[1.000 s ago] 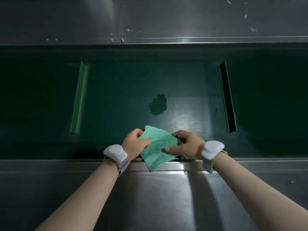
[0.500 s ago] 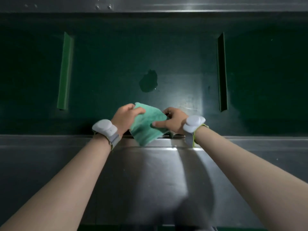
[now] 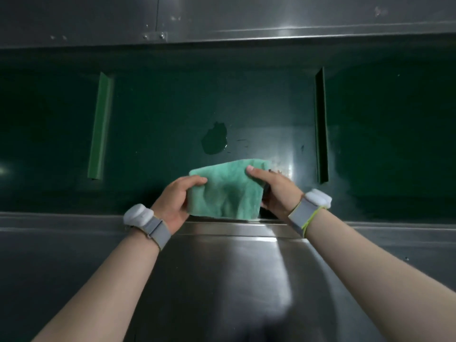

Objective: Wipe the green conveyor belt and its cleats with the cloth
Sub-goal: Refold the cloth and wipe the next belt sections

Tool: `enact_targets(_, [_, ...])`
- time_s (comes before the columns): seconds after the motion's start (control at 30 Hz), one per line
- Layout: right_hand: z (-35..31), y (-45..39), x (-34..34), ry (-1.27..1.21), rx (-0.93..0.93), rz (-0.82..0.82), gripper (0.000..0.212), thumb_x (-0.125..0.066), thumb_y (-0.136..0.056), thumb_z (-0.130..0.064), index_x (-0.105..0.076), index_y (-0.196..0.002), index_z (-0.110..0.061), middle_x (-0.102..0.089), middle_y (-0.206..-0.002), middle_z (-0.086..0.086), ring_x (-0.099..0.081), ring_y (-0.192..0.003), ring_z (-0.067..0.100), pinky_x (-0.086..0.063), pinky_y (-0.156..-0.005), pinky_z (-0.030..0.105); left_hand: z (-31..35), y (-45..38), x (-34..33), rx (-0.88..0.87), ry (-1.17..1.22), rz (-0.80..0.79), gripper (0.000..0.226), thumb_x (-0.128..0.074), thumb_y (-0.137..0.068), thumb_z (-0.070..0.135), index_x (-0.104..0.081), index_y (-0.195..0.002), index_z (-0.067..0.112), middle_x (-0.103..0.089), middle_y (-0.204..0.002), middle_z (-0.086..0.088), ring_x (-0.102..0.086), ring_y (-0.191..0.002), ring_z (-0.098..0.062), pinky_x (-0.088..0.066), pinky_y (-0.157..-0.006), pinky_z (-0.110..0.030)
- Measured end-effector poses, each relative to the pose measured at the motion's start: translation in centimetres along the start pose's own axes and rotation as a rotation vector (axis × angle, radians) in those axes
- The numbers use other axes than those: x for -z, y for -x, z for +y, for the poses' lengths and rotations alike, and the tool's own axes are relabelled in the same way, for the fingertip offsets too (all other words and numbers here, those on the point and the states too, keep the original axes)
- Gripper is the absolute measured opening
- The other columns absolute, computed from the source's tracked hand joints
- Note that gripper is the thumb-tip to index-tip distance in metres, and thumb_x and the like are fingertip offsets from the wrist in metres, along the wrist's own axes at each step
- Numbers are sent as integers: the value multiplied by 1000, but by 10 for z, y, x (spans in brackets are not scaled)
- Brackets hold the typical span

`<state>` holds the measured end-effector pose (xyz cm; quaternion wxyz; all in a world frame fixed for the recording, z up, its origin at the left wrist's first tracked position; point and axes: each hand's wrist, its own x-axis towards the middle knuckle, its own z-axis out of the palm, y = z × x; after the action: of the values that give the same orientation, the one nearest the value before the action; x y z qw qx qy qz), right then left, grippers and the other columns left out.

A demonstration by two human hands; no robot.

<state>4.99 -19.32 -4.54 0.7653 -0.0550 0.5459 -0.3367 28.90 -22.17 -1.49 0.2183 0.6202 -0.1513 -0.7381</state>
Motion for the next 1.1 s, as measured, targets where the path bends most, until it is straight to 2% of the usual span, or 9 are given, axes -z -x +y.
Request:
enact_targets(0.17, [-9, 6, -6, -67, 78, 155, 29, -77, -84, 4, -72, -113, 6, -75, -109, 24, -74, -100, 40, -64, -80, 43, 2, -10, -18, -71, 62, 64, 36, -72, -86, 18, -72, -115, -3, -70, -121, -27, -73, -98, -35, -57, -93, -51])
enact_targets(0.27, [-27, 4, -9, -118, 136, 123, 35, -83, -84, -14, -74, -113, 2, -76, -107, 20, -75, -99, 36, -63, -81, 44, 11, -15, -23, -175, 115, 72, 38, -76, -84, 25, -74, -113, 1, -72, -113, -25, -72, -99, -38, -60, -75, -44])
enact_targets(0.37, [-26, 3, -15, -58, 59, 56, 40, -83, -84, -22, -73, -120, -6, -77, -111, 13, -76, -100, 29, -63, -79, 39, 16, -19, -33, -140, 152, 44, 46, -71, -87, 27, -70, -123, -2, -70, -123, -26, -69, -111, -42, -56, -83, -46])
enact_targets(0.47, [-26, -1, -18, -15, 160, 153, 40, -85, -82, -15, -71, -118, -4, -77, -109, 15, -76, -97, 33, -62, -85, 52, 18, -27, -40, -143, 179, 63, 45, -72, -86, 22, -67, -124, -1, -71, -122, -24, -71, -109, -38, -57, -84, -43])
enact_targets(0.57, [-43, 3, -11, 170, 454, 429, 46, -87, -69, -35, -70, -105, -13, -79, -97, -1, -77, -92, 21, -61, -87, 47, 20, -36, -41, -242, 91, 37, 29, -74, -87, 25, -67, -111, 11, -77, -105, -9, -73, -91, -25, -57, -72, -35])
enact_targets(0.73, [-58, 10, -22, 747, 827, 796, 40, -72, -75, -58, -56, -96, -28, -67, -80, -20, -62, -68, -4, -44, -59, 10, 20, -48, -31, -385, -186, 262, 18, -65, -93, 26, -68, -105, 14, -80, -97, 2, -71, -74, -13, -53, -64, -31])
enact_targets(0.87, [-34, -41, -53, 1028, 745, 714, 39, -68, -85, -52, -40, -105, -32, -55, -79, -14, -47, -64, 18, -32, -50, 26, 23, -56, -6, -500, -410, 498, 8, -62, -91, 23, -67, -95, 19, -77, -84, 5, -72, -72, -16, -56, -72, -34])
enact_targets(0.93, [-19, -72, -68, 1191, 690, 698, 38, -64, -91, -51, -44, -107, -23, -57, -81, -2, -48, -72, 28, -32, -59, 33, 27, -60, 15, -555, -551, 526, 6, -61, -94, 27, -65, -95, 22, -75, -87, 6, -71, -78, -18, -56, -75, -34])
enact_targets(1.1, [-2, -115, -93, 1406, 704, 814, 40, -59, -93, -54, -51, -102, -16, -58, -89, 7, -45, -76, 30, -31, -64, 36, 46, -78, 76, -649, -884, 590, 9, -57, -97, 35, -60, -92, 28, -68, -85, 12, -64, -76, -13, -49, -61, -29])
